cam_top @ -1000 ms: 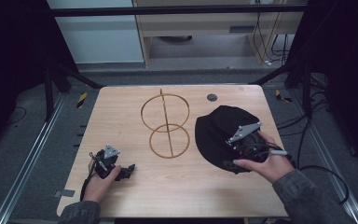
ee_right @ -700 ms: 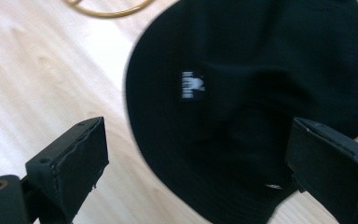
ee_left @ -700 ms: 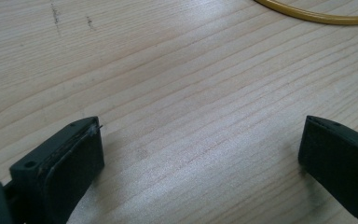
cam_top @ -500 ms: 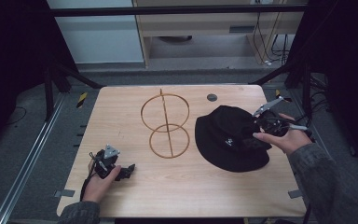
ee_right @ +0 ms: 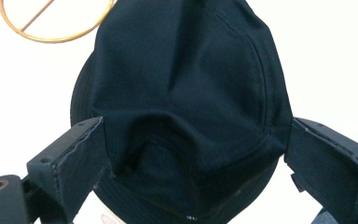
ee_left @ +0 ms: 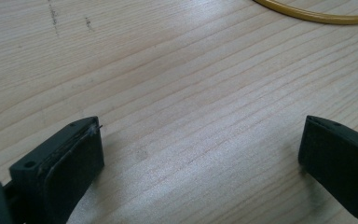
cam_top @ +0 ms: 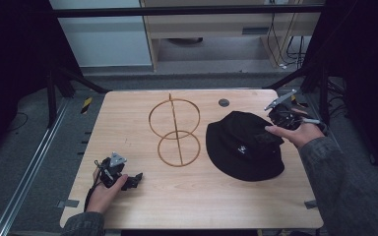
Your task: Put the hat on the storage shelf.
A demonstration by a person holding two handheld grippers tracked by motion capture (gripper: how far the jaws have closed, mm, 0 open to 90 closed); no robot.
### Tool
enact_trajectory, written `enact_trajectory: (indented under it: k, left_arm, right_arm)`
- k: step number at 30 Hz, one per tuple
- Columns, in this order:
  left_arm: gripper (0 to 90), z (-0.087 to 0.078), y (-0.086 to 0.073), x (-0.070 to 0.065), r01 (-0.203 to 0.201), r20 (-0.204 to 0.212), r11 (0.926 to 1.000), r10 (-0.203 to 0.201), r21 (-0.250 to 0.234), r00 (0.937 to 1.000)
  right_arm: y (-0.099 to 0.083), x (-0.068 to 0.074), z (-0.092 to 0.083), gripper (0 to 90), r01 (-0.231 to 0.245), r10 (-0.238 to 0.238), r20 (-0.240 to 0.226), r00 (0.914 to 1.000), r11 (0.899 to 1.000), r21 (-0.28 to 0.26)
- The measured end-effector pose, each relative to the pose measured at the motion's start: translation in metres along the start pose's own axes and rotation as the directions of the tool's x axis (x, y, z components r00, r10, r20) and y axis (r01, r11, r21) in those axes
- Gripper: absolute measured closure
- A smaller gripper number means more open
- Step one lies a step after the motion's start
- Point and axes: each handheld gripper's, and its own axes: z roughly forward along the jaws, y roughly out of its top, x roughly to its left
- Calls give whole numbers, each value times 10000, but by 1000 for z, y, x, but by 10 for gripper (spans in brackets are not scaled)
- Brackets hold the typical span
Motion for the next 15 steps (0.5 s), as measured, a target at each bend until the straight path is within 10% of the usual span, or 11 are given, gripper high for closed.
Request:
enact_trajectory:
  k: [15]
  left_arm:
    - [0, -1, -1, 0, -60, 76, 10000, 60, 16, 10000]
  right_arm:
    - [16, 23, 22, 83, 385, -389, -538, 9978, 9992, -85]
